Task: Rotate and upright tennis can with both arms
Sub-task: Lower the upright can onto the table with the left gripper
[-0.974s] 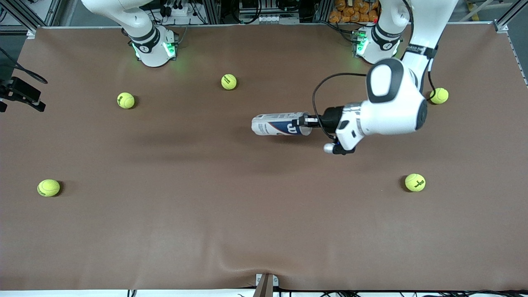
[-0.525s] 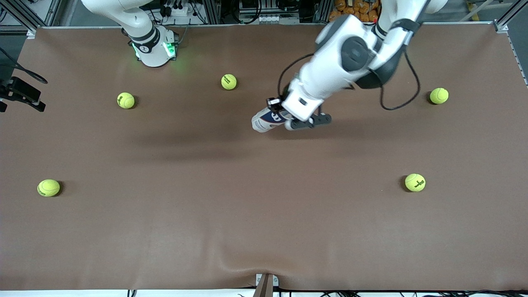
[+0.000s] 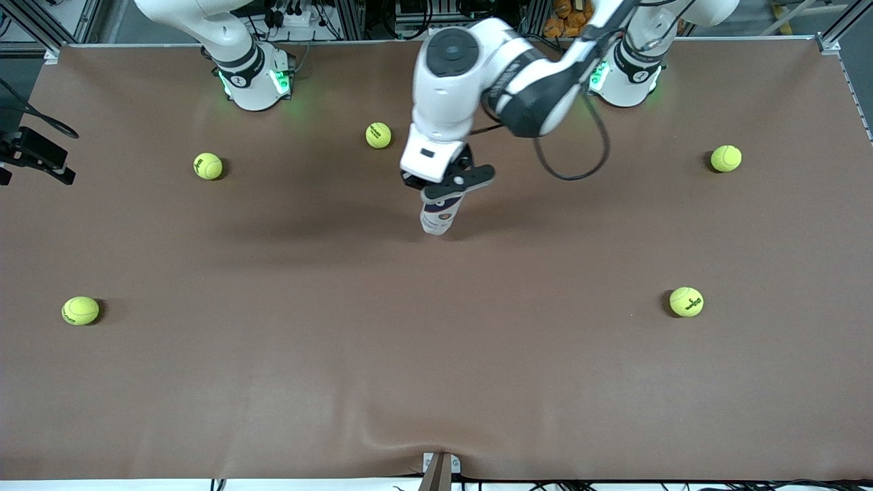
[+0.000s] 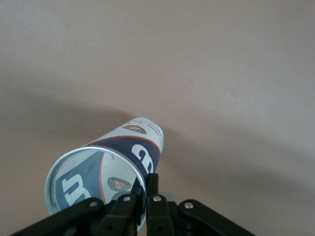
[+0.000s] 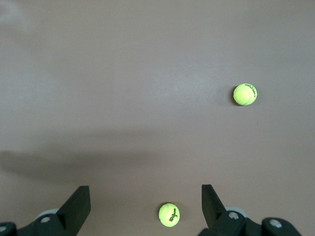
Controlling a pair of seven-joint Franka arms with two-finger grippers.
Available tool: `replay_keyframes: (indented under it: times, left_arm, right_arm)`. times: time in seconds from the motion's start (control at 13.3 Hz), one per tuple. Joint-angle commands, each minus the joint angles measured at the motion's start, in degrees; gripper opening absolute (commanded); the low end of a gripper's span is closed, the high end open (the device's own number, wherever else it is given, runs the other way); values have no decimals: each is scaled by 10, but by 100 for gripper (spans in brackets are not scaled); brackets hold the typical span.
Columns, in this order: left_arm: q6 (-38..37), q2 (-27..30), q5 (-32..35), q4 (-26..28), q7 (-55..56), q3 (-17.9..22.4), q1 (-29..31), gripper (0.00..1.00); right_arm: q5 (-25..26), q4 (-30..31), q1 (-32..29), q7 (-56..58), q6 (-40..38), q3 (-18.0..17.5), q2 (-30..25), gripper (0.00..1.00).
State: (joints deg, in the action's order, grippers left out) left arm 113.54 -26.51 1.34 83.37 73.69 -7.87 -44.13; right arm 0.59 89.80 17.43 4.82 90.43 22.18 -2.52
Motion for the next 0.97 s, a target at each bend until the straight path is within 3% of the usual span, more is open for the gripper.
replay_keyframes:
  times: [0.0, 0.9]
  left_arm:
    - [-28, -54, 36, -58, 35, 28, -44, 0]
    - [-50, -81, 52, -55, 49, 41, -62, 0]
  right_arm:
    - [-9, -1, -5, -2, -6, -4, -6, 100]
    - [-15, -1, -6, -2, -6, -3, -6, 100]
